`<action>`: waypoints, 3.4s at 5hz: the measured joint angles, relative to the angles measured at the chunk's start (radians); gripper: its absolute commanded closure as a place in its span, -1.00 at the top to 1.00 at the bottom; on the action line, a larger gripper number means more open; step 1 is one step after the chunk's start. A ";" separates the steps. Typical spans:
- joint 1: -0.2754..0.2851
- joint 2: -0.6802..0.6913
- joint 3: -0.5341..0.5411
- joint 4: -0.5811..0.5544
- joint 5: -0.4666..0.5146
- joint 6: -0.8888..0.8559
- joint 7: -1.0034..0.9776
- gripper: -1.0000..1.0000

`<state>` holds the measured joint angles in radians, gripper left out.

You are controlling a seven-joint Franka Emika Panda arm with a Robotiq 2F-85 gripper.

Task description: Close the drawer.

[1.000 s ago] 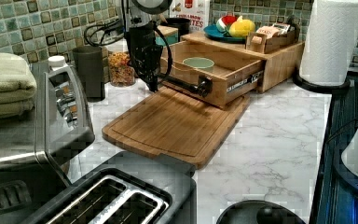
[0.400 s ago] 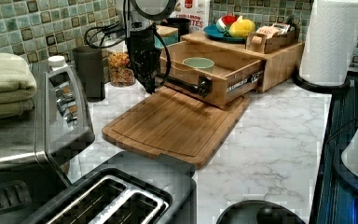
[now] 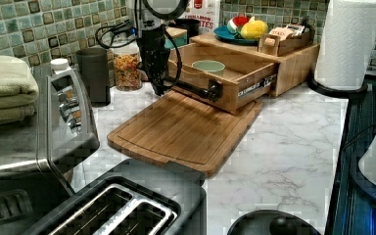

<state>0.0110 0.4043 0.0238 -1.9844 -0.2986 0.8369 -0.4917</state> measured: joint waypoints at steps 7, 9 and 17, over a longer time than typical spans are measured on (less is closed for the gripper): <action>-0.244 -0.101 0.020 -0.133 0.256 0.017 -0.411 -1.00; -0.318 -0.109 -0.025 -0.141 0.264 0.022 -0.445 -1.00; -0.327 -0.107 -0.108 -0.156 0.125 0.074 -0.538 -1.00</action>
<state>-0.3159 0.2971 -0.0839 -2.1406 -0.1731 0.9111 -1.0293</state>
